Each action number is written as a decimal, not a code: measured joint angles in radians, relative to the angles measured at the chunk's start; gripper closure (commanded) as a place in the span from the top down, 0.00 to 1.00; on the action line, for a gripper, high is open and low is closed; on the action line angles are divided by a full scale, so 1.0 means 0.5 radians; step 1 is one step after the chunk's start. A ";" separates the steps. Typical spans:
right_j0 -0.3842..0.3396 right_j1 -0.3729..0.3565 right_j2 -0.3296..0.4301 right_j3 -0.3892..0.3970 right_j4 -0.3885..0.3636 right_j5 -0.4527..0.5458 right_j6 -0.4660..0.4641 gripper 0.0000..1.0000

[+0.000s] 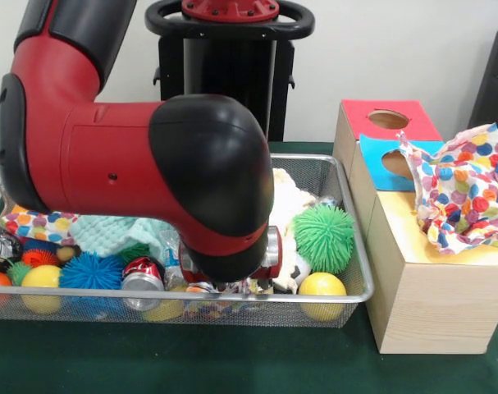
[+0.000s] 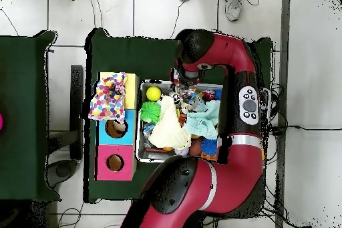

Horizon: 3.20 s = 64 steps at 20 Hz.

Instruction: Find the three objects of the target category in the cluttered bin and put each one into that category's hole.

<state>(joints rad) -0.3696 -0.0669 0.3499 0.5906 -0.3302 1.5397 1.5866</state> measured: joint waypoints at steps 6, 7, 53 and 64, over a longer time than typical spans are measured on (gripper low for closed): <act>-0.006 0.035 0.000 0.000 0.000 0.000 0.000 1.00; -0.006 0.040 0.000 0.000 0.000 0.000 0.000 1.00; -0.006 0.156 0.001 -0.106 0.075 0.035 0.000 0.00; -0.028 0.083 0.001 0.026 0.123 -0.005 0.000 0.00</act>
<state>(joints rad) -0.3835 -0.0253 0.3502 0.6035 -0.2689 1.5374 1.5866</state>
